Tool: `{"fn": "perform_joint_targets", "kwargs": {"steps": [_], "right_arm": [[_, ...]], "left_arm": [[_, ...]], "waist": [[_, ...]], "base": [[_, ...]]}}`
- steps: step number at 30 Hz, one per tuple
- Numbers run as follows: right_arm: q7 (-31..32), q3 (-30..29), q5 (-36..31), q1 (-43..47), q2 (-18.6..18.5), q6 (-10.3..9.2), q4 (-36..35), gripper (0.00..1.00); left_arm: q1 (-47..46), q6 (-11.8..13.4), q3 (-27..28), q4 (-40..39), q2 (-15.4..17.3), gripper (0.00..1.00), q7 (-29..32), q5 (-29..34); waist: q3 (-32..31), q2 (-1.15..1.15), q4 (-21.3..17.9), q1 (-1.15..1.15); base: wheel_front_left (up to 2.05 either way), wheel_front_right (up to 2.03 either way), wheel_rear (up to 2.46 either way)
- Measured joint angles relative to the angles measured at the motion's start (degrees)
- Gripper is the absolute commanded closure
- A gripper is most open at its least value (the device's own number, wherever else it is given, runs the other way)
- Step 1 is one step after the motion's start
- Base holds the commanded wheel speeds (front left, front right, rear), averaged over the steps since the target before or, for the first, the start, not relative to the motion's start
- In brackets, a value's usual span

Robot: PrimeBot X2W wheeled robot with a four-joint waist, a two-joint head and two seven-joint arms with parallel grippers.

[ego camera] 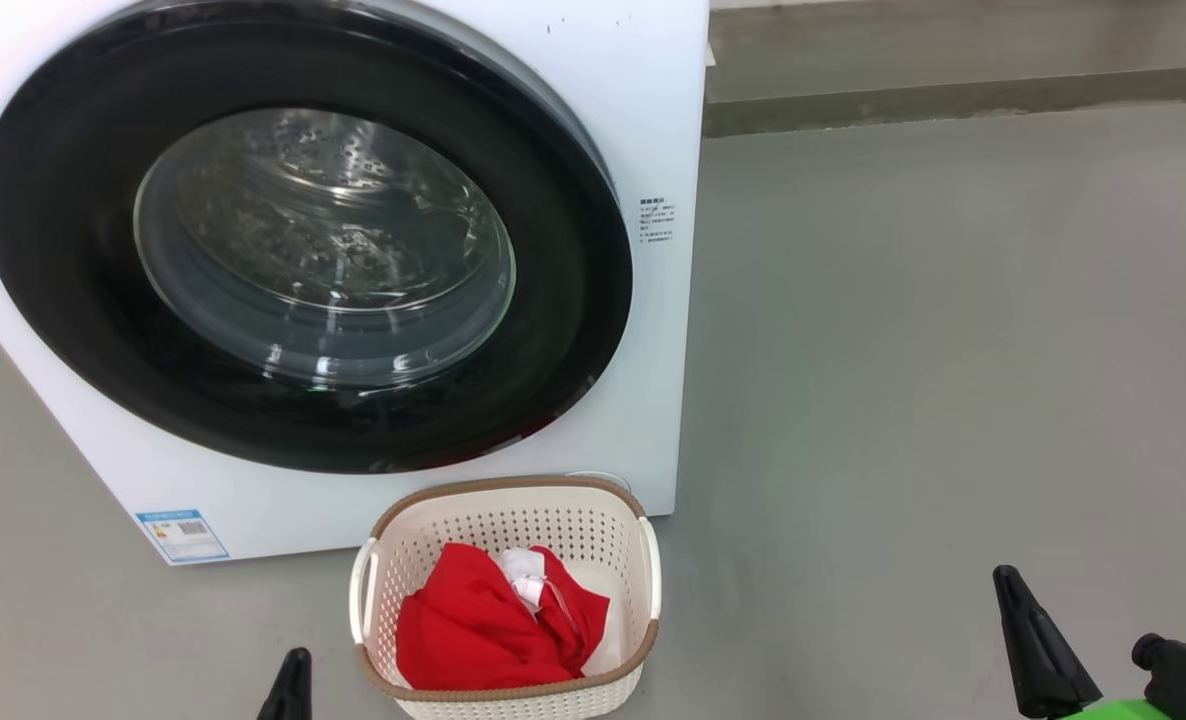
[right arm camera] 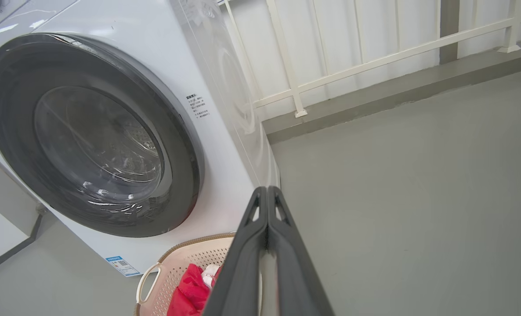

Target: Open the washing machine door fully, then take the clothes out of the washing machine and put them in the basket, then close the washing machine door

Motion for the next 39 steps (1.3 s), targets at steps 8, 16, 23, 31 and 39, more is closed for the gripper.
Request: {"fn": "perform_joint_targets", "kwargs": {"steps": [8, 16, 23, 31, 39], "right_arm": [[1.4, -0.2, 3.6, -0.2, 0.2, 0.0, 0.1, 1.0], [2.5, -0.6, 7.8, -0.6, 0.4, 0.0, 0.3, 1.0], [3.8, -1.1, 11.4, -1.6, 0.5, 0.0, 0.4, 1.0], [5.0, -1.7, 15.4, -2.0, 0.7, 0.0, 0.6, 1.0], [6.5, -2.1, 19.5, -2.9, 0.8, 0.0, 0.7, 1.0]], "left_arm": [[-0.2, 0.0, 0.1, 0.3, 0.0, 1.0, 1.2, -4.3], [-0.5, 0.0, 0.2, 0.6, 0.0, 1.0, 2.3, -9.5], [-1.0, 0.0, 0.4, 0.8, 0.0, 1.0, 3.5, -13.8], [-1.9, 0.0, 0.5, 1.0, 0.1, 1.0, 4.8, -18.5], [-3.1, 0.0, 0.8, 1.3, 0.1, 1.0, 6.2, -23.7]], "waist": [[0.3, 0.0, 0.0, 0.0], [0.6, 0.0, 0.1, 0.0], [0.9, 0.0, 0.1, 0.0], [1.2, 0.0, 0.2, 0.0], [1.5, 0.0, 0.2, 0.0]], "base": [[0.0, 0.0, 0.0], [0.0, 0.0, 0.0], [0.0, 0.0, 0.0], [0.0, 0.0, 0.0], [0.0, 0.0, 0.0]]}}
